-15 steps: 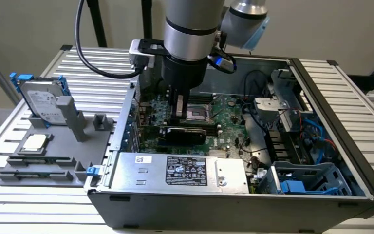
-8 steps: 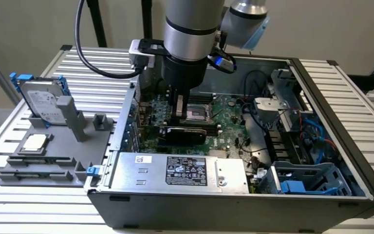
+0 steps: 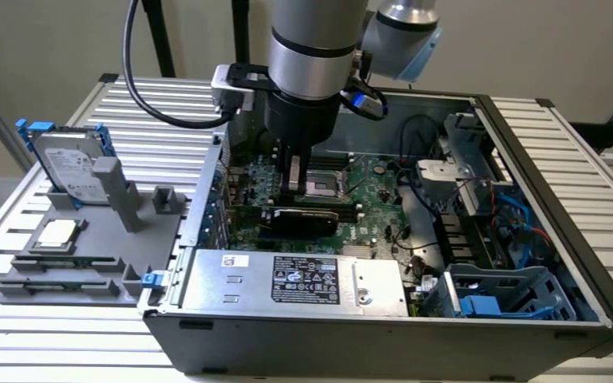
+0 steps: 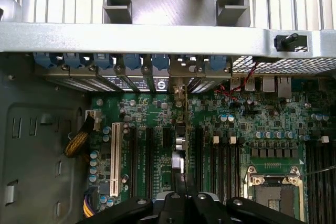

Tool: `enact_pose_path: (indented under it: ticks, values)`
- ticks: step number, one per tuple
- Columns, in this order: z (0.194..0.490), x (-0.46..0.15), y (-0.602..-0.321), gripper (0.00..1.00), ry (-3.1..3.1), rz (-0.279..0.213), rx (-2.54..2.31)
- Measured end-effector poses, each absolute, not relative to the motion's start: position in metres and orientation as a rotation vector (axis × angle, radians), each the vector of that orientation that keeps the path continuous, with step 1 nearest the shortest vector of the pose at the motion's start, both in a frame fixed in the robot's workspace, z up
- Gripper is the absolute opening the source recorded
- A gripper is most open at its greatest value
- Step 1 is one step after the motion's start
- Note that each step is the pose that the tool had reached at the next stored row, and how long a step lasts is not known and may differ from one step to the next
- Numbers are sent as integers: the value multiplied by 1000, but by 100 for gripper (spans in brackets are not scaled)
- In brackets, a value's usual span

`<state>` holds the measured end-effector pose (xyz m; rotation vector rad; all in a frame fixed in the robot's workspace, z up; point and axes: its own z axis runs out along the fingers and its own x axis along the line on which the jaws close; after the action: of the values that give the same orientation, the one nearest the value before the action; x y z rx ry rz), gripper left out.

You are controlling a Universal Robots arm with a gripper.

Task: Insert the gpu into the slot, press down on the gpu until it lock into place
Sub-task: 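Press down on the gpu until it lock into place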

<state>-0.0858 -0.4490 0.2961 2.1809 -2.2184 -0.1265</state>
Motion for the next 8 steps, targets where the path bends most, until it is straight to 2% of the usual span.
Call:
enact_pose_path:
  ticks: [8]
  values:
    - [288,-90,-447,11,-2219,-124,2182]
